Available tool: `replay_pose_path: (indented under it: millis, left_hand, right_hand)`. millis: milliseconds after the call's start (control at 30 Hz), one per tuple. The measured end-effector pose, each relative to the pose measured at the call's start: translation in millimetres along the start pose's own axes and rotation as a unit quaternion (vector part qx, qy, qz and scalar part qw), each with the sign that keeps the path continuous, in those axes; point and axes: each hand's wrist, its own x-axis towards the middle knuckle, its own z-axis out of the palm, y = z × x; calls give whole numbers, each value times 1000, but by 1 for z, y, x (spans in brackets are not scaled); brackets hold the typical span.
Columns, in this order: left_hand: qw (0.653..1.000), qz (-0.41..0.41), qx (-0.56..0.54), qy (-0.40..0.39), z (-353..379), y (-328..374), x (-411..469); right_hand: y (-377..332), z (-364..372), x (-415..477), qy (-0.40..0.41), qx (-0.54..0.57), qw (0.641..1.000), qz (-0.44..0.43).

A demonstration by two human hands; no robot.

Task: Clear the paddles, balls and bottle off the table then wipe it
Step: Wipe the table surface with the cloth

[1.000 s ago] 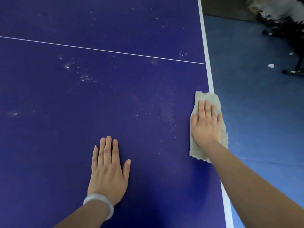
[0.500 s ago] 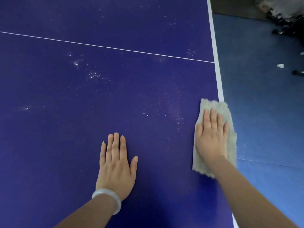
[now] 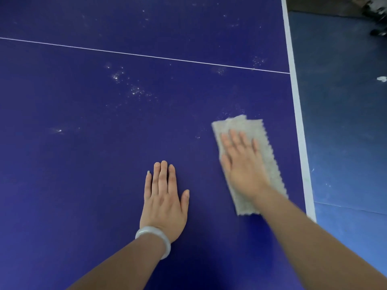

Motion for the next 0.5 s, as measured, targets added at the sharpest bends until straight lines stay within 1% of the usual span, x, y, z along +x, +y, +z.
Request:
replay_pose_path:
  millis: [67,100,167,200,267,333,433,500]
  left_hand:
    - [1000,1,-1,-2,0,0,0]
    - [1000,1,-1,-2,-1,-1,0]
    - [1000,-1,-5,2,-1,-1,-1]
    - [1000,-1,-8,2,0,-1,-1]
    - [1000,2,-15,1,0,-1,-1]
    - [1000,4,-16,4,0,-1,-1]
    - [1000,7,-11,5,1,-1,-1]
    - [1000,4,-10,5,1,-1,-1]
  right_hand:
    - [28,-6,14,-12,16,996,88]
    - [36,-6,9,-12,26,993,118]
    - [35,-1,-17,6,26,987,155]
    - [26,3,-35,17,20,987,158]
    - [-2,11,-64,24,5,993,119]
    - [-30,17,-70,29,-10,999,32]
    - [-53,15,-33,12,-10,995,-94]
    - [-49,8,9,-1,-15,990,-138]
